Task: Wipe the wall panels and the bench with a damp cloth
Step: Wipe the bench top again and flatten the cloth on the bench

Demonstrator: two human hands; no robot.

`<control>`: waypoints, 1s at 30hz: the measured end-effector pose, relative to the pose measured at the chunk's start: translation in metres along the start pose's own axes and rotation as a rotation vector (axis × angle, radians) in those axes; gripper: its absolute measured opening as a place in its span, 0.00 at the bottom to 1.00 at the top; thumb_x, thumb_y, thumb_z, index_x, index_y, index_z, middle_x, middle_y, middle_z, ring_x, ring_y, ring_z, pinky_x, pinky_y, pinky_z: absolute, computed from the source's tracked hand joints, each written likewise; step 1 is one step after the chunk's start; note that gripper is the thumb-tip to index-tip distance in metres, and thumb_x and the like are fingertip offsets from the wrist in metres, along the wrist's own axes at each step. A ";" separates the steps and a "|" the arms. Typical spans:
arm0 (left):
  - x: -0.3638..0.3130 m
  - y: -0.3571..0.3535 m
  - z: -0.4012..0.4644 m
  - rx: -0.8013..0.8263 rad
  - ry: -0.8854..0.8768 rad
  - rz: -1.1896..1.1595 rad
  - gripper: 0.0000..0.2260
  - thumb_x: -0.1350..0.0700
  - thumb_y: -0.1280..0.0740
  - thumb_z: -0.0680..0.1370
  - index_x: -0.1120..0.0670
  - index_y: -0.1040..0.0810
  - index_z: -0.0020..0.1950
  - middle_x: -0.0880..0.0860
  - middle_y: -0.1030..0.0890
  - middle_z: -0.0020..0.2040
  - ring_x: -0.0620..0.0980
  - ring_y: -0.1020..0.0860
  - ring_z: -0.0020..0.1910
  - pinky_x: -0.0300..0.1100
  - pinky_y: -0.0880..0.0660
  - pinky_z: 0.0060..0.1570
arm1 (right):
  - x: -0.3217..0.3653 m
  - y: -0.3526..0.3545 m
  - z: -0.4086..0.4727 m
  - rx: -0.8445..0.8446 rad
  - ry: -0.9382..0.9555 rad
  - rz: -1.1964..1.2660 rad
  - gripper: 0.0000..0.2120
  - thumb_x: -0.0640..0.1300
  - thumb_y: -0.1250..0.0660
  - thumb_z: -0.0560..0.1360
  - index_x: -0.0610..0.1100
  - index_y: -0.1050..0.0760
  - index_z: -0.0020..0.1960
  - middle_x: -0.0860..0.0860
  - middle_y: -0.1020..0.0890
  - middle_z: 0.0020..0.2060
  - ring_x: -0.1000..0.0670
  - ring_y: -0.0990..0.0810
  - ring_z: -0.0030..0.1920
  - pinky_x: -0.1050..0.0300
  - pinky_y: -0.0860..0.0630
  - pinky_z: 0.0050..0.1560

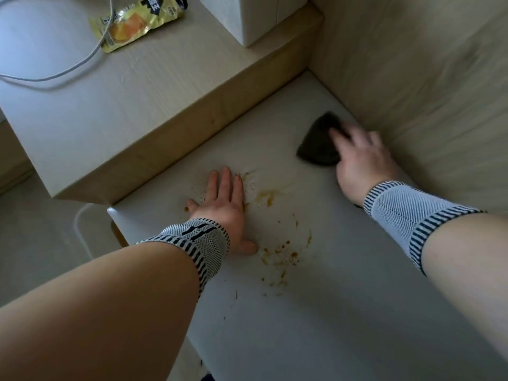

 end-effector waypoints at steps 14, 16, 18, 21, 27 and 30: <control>-0.001 0.000 0.001 0.000 0.017 0.049 0.63 0.34 0.26 0.67 0.55 0.73 0.76 0.55 0.76 0.75 0.57 0.70 0.77 0.69 0.48 0.73 | -0.018 -0.004 -0.042 -0.088 -0.161 0.065 0.26 0.38 0.41 0.75 0.45 0.33 0.73 0.44 0.33 0.73 0.35 0.32 0.63 0.44 0.33 0.66; -0.003 0.001 0.001 0.016 0.020 0.055 0.63 0.34 0.26 0.67 0.55 0.74 0.76 0.55 0.77 0.75 0.57 0.70 0.77 0.69 0.48 0.73 | -0.007 -0.001 -0.046 -0.087 -0.418 0.111 0.28 0.40 0.41 0.77 0.49 0.39 0.76 0.48 0.40 0.76 0.39 0.37 0.67 0.48 0.39 0.68; -0.003 0.002 0.001 0.012 0.017 0.053 0.63 0.34 0.26 0.67 0.56 0.74 0.76 0.55 0.77 0.75 0.57 0.70 0.77 0.69 0.48 0.73 | 0.036 -0.005 -0.055 -0.060 -0.332 0.137 0.28 0.40 0.42 0.77 0.51 0.40 0.76 0.49 0.42 0.76 0.40 0.37 0.67 0.48 0.38 0.68; -0.001 0.002 -0.001 -0.009 0.017 0.048 0.63 0.34 0.25 0.67 0.55 0.72 0.77 0.55 0.75 0.76 0.57 0.70 0.77 0.69 0.48 0.73 | 0.081 -0.022 -0.076 -0.065 0.214 0.161 0.26 0.39 0.44 0.72 0.48 0.28 0.70 0.46 0.29 0.70 0.39 0.28 0.56 0.44 0.25 0.57; -0.001 0.000 -0.001 -0.020 0.012 0.059 0.64 0.34 0.26 0.67 0.56 0.73 0.76 0.55 0.76 0.75 0.58 0.69 0.77 0.70 0.48 0.72 | -0.016 -0.010 -0.073 -0.165 -0.197 0.022 0.24 0.41 0.43 0.74 0.47 0.29 0.70 0.46 0.31 0.72 0.37 0.33 0.60 0.42 0.32 0.64; -0.002 0.001 -0.002 -0.021 0.007 0.060 0.63 0.34 0.26 0.67 0.56 0.73 0.76 0.55 0.76 0.75 0.58 0.69 0.77 0.69 0.48 0.72 | -0.005 -0.007 -0.080 -0.139 -0.581 0.105 0.26 0.43 0.42 0.79 0.50 0.37 0.76 0.50 0.41 0.76 0.40 0.38 0.67 0.50 0.40 0.69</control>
Point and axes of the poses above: each hand's wrist, its own z-axis towards the middle knuckle, its own y-axis out of the back of the hand, x = y × z, the point moved 4 cm from there along z, towards the middle knuckle
